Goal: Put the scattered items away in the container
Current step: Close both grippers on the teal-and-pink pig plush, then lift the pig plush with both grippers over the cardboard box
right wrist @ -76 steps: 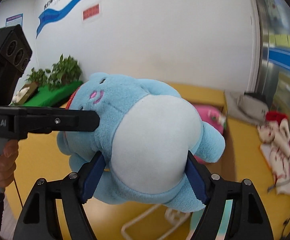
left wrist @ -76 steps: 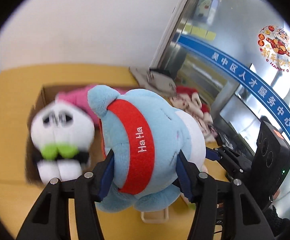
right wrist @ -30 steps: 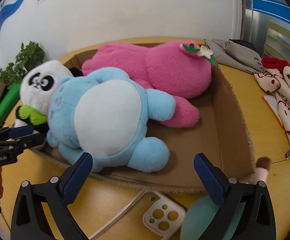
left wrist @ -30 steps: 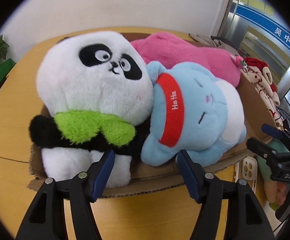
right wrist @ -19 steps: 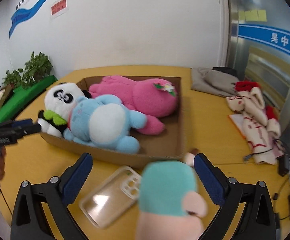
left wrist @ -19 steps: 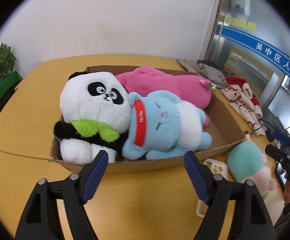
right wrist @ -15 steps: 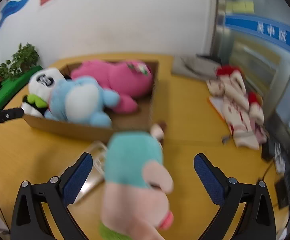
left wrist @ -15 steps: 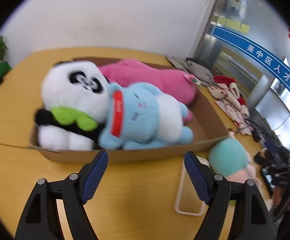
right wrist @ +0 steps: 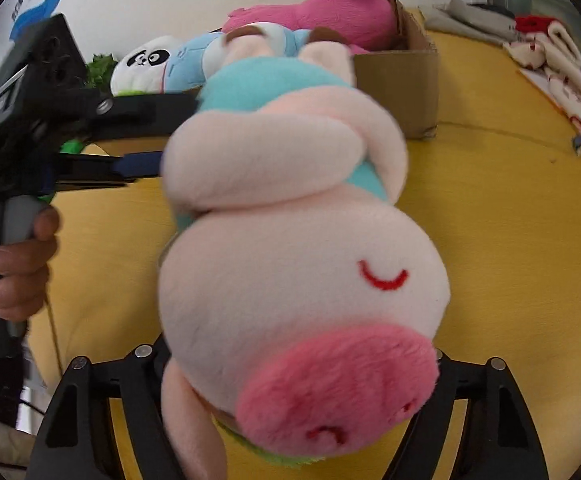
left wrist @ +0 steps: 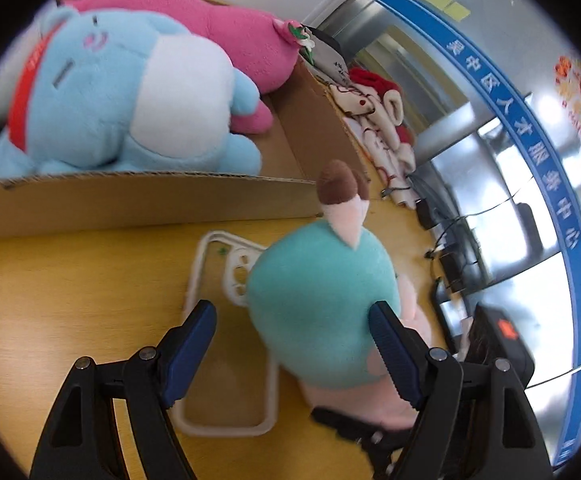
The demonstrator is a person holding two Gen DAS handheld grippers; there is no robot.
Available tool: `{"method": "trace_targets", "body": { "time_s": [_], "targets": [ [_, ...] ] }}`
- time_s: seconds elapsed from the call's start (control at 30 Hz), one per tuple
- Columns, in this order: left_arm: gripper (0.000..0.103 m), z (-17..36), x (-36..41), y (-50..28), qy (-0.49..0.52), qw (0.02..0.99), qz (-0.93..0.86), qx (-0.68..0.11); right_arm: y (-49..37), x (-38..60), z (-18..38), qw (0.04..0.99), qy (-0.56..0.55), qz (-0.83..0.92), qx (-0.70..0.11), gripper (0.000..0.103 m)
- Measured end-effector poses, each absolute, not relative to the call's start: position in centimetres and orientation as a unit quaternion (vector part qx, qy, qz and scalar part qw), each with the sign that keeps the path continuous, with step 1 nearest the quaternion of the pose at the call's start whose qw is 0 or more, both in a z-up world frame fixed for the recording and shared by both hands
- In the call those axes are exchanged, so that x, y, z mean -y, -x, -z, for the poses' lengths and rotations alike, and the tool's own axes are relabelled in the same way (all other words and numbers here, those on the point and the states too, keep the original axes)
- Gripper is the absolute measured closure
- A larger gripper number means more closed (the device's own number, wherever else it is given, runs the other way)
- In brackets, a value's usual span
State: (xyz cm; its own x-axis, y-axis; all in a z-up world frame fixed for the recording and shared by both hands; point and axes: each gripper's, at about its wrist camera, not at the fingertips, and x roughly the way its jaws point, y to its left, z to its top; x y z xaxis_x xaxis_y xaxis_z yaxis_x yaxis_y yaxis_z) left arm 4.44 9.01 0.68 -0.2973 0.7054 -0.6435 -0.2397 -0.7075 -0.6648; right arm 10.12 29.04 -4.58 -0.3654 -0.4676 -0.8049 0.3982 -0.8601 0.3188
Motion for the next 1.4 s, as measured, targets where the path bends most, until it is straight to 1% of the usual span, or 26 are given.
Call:
{"method": "trace_targets", "body": {
  "time_s": [0.07, 0.13, 0.2, 0.27, 0.4, 0.57, 0.73, 0.93, 1.1, 1.27, 1.4],
  "targets": [
    [0.024, 0.0, -9.5, -3.9, 0.508, 0.328, -0.754, 0.256, -10.6, -29.6, 4.8, 0.278, -0.495, 0.821, 0.056, 0.024],
    [0.024, 0.4, -10.5, -3.6, 0.508, 0.343, -0.745, 0.264, -11.1, -29.9, 4.9, 0.295, -0.493, 0.816, 0.068, 0.025],
    [0.024, 0.1, -11.6, -4.0, 0.502, 0.346, -0.752, 0.250, -11.6, -29.7, 4.9, 0.311, -0.495, 0.808, 0.067, 0.026],
    [0.024, -0.8, -12.7, -4.7, 0.488, 0.352, -0.770, 0.215, -12.0, -29.5, 4.6, 0.329, -0.494, 0.802, 0.068, 0.026],
    [0.034, -2.3, -13.4, -5.2, 0.483, 0.360, -0.775, 0.190, -12.5, -29.7, 4.3, 0.345, -0.487, 0.798, 0.078, 0.027],
    [0.041, -4.3, -12.8, -5.8, 0.475, 0.357, -0.783, 0.186, -12.9, -29.3, 3.6, 0.361, -0.476, 0.799, 0.072, 0.027],
    [0.044, -6.0, -11.4, -6.4, 0.460, 0.354, -0.792, 0.191, -13.0, -29.0, 2.3, 0.375, -0.459, 0.802, 0.069, 0.026],
    [0.044, -9.4, -10.7, -6.4, 0.431, 0.346, -0.817, 0.168, -12.8, -28.0, -0.2, 0.385, -0.431, 0.814, 0.061, 0.026],
    [0.044, -13.5, -11.1, -4.4, 0.399, 0.350, -0.839, 0.122, -10.4, -27.5, -3.2, 0.388, -0.398, 0.830, 0.050, 0.026],
    [0.043, -18.1, -11.7, -0.2, 0.355, 0.342, -0.866, 0.087, -5.6, -27.1, -7.0, 0.391, -0.362, 0.845, 0.040, 0.026],
    [0.043, -19.3, -12.6, 4.4, 0.353, 0.316, -0.878, 0.061, -0.7, -26.9, -7.8, 0.394, -0.349, 0.849, 0.049, 0.026]
  ]
}}
